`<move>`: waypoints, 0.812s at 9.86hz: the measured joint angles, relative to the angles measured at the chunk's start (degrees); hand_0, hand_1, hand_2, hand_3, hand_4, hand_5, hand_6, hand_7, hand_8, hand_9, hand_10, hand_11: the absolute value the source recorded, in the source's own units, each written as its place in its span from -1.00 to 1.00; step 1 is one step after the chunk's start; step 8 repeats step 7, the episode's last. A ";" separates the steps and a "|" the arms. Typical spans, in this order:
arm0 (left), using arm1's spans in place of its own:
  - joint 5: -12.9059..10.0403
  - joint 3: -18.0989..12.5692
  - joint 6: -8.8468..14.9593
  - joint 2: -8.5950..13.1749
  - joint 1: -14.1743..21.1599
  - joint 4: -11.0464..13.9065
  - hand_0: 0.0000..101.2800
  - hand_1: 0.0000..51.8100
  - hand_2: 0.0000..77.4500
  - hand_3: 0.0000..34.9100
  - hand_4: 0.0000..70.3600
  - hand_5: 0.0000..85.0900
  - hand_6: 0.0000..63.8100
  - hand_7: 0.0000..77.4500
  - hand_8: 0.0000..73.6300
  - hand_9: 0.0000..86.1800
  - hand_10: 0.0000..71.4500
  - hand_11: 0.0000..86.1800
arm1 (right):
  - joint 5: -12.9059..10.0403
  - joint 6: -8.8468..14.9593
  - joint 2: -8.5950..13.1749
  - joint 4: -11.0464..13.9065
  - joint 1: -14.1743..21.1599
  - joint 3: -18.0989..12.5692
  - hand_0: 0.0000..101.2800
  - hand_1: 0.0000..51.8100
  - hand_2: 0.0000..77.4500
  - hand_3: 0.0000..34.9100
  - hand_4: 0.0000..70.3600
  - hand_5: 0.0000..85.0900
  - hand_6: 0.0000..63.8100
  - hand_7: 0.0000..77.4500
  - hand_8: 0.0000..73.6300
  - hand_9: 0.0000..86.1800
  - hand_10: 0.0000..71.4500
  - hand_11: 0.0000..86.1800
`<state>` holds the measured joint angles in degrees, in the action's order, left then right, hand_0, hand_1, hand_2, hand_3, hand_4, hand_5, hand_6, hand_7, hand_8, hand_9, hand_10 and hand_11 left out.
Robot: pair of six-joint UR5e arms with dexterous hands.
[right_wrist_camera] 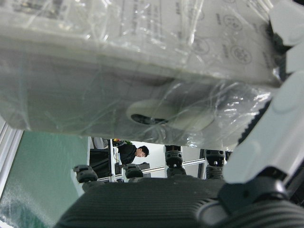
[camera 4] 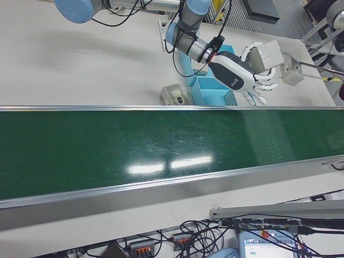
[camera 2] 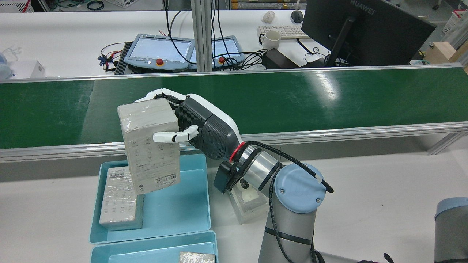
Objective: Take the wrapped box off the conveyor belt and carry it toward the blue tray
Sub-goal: 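Lift the held box off the belt and swing it toward the blue tray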
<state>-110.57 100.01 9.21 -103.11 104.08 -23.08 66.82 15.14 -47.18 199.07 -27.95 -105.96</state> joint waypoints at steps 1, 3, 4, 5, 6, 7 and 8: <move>0.00 0.00 0.00 0.00 0.00 0.00 -1.00 -1.00 -0.97 -1.00 -0.98 -0.99 -1.00 -0.99 -0.99 -1.00 -0.98 -1.00 | 0.01 -0.01 -0.04 0.00 -0.01 -0.08 -0.09 -0.81 -0.11 0.73 -0.26 0.05 -0.88 -0.27 -0.99 -0.92 -0.92 -0.89; 0.00 0.00 0.00 0.00 0.00 0.00 -1.00 -1.00 -0.97 -1.00 -1.00 -0.99 -0.98 -0.99 -0.99 -1.00 -0.98 -1.00 | 0.05 0.03 -0.08 0.00 -0.04 -0.17 -0.15 -0.39 -0.49 0.71 -0.41 -0.09 -0.97 -0.35 -1.00 -0.92 -0.92 -0.94; 0.00 0.00 0.00 0.00 0.00 0.00 -1.00 -1.00 -0.97 -1.00 -0.98 -0.99 -0.98 -0.99 -0.99 -1.00 -1.00 -1.00 | 0.05 0.05 -0.15 0.00 -0.05 -0.18 -0.16 -0.64 -0.73 0.78 -0.46 -0.59 -1.00 -0.41 -1.00 -0.94 -0.95 -0.95; 0.00 0.00 0.00 0.00 0.00 0.00 -1.00 -1.00 -0.97 -1.00 -0.98 -0.99 -0.98 -0.99 -0.99 -1.00 -1.00 -1.00 | 0.06 0.04 -0.31 0.00 -0.06 -0.20 -0.10 -0.81 -0.73 0.77 -0.46 -0.56 -1.00 -0.41 -1.00 -0.94 -0.95 -0.95; 0.00 0.00 0.00 0.00 0.00 0.00 -1.00 -1.00 -0.97 -1.00 -0.98 -0.99 -0.98 -0.99 -0.99 -1.00 -0.98 -1.00 | 0.06 0.01 -0.53 0.00 -0.07 -0.24 -0.16 -0.64 -0.69 0.76 -0.46 -0.50 -1.00 -0.41 -1.00 -0.94 -0.95 -0.95; 0.00 0.00 0.00 0.00 0.00 0.00 -1.00 -1.00 -0.97 -1.00 -0.98 -0.99 -0.98 -0.99 -0.99 -1.00 -0.98 -1.00 | 0.06 0.00 -0.68 0.00 -0.08 -0.27 -0.16 -0.64 -0.69 0.76 -0.46 -0.50 -1.00 -0.39 -1.00 -0.94 -0.95 -0.95; 0.00 0.00 0.00 0.00 0.00 0.00 -1.00 -1.00 -0.97 -1.00 -0.98 -0.99 -0.98 -0.99 -0.99 -1.00 -0.98 -1.00 | 0.06 0.00 -0.68 0.00 -0.08 -0.27 -0.16 -0.64 -0.69 0.76 -0.46 -0.50 -1.00 -0.39 -1.00 -0.94 -0.95 -0.95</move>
